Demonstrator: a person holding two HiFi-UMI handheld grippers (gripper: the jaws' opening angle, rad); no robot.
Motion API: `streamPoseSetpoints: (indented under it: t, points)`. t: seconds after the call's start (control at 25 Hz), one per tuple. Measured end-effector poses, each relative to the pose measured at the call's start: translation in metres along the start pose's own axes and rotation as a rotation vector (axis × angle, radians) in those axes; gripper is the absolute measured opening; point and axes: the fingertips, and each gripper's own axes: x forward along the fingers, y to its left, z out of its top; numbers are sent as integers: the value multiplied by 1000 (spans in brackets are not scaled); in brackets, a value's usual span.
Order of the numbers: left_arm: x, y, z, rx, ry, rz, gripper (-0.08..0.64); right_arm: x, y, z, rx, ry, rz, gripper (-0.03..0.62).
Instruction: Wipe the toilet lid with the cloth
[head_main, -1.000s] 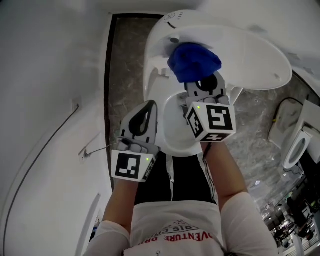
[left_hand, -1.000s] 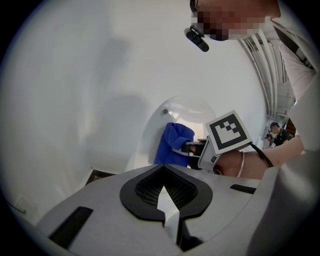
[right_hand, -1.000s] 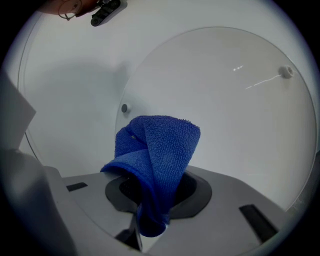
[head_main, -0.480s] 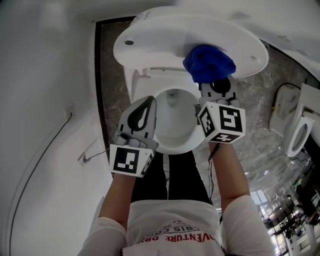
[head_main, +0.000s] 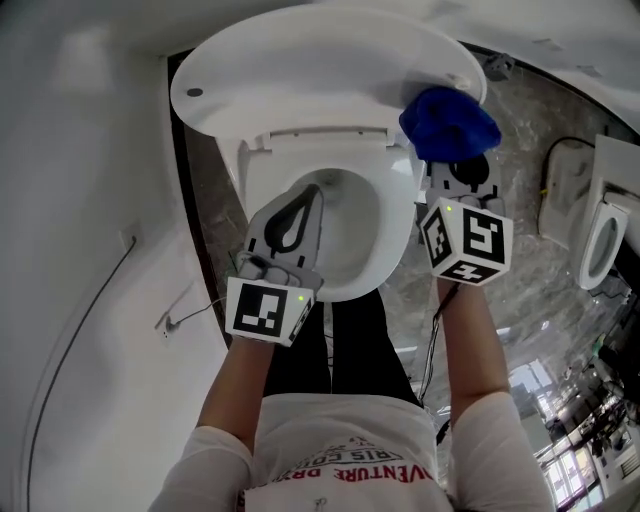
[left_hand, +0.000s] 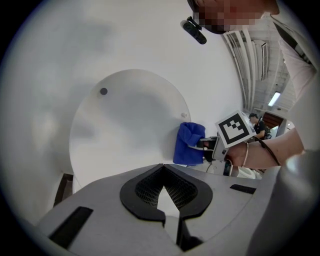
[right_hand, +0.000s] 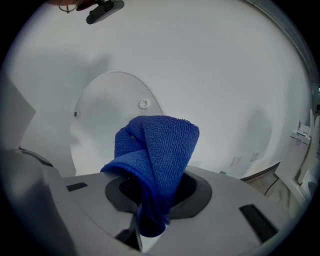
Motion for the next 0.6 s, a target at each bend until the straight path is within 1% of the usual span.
streamPoseSetpoints:
  t: [0.12,0.2,0.32,0.44,0.52,0.6]
  points:
    - [-1,-4,-6,18,-4,2,8,-11,-14,-4,32,10,-31,87]
    - [-3,-3,-10,16,4,6,8,-18,-22,-8,56,22,-57,87]
    - [-8,3,-14,15,3,14,8,-25,-22,-15,72,33,-78,87]
    - [-16,10,-20,11,3,18,8,-28,-5,-21,35,26,-66,87]
    - [-22,17,-26,0,10,24,8,-25,16,-25,1,15,-33,87]
    - [-29,28,-32,-8,14,37,8,-17,45,-31,-2,20,18,87]
